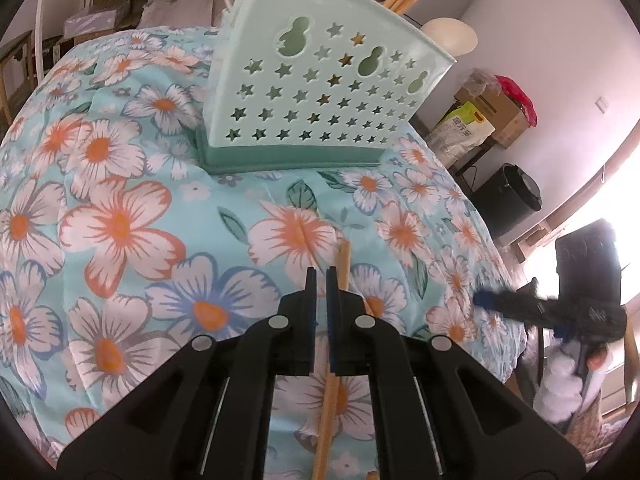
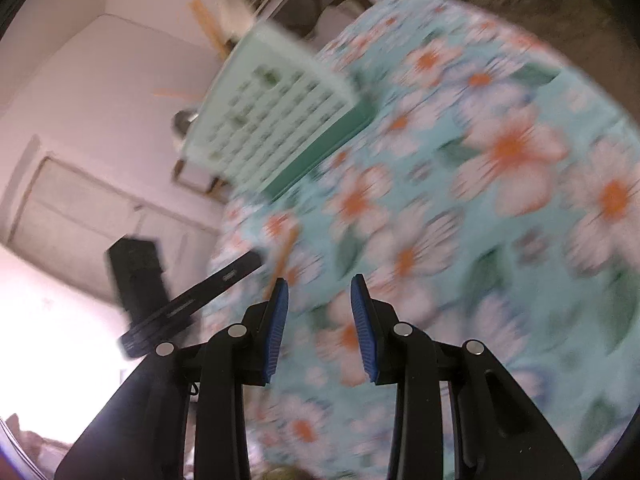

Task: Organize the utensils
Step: 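Grasp a chopstick with the right tool while the left tool holds its chopstick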

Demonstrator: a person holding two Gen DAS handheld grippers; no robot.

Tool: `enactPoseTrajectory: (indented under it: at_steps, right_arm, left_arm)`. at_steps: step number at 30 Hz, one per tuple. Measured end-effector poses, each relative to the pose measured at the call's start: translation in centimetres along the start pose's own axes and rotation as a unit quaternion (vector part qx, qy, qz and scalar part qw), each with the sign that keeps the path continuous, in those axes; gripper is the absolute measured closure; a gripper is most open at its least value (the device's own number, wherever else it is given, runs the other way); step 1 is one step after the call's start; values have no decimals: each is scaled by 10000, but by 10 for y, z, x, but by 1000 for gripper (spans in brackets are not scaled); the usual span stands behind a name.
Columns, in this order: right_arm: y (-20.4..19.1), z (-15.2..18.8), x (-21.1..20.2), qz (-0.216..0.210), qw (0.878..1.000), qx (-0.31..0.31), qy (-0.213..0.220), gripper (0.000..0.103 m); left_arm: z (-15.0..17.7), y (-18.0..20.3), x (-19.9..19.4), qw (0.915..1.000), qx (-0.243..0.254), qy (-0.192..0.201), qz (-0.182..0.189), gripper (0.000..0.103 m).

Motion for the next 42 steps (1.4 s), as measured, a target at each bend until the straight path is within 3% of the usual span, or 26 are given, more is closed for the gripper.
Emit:
enactPoseTrajectory:
  at_steps: [5, 8, 11, 23, 28, 33, 38, 42]
  right_arm:
    - [-24, 59, 43, -678, 9902, 180, -1204, 70]
    - [-32, 87, 65, -581, 9849, 145, -1622, 70]
    - [-38, 100, 77, -343, 9845, 33, -1720, 71]
    - [-54, 98, 98, 86, 9894, 93, -1446, 71]
    - [-50, 98, 103, 315, 9906, 177, -1316, 95]
    - [-46, 88, 100, 248, 9923, 214, -1196, 94]
    - [-27, 44, 48, 771, 9964, -119, -327, 94]
    - [-6, -2, 10, 1388, 9882, -397, 504, 94]
  left_arm:
    - [0, -8, 3, 10000, -82, -17, 22, 99]
    - [2, -14, 2, 9999, -135, -34, 47, 99]
    - [4, -16, 3, 9998, -162, -54, 102, 99]
    - [8, -20, 12, 9988, -297, -17, 385, 99]
    - [8, -27, 9, 9982, -406, 42, 447, 99]
    - [8, -33, 3, 9979, -466, 75, 436, 99]
    - [5, -29, 0, 9983, -392, 19, 440, 99]
    - [-2, -11, 5, 9989, -143, -72, 436, 90]
Point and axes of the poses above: each gripper's, at about its wrist camera, not at the fingertips, and x roughly the way its jaws point, y to its right, z to its underside, the point moved 3 cm from there along x, roughly the way its jaws point, and after that the axes turned 5 degrees about y, right-handed, at the moved point
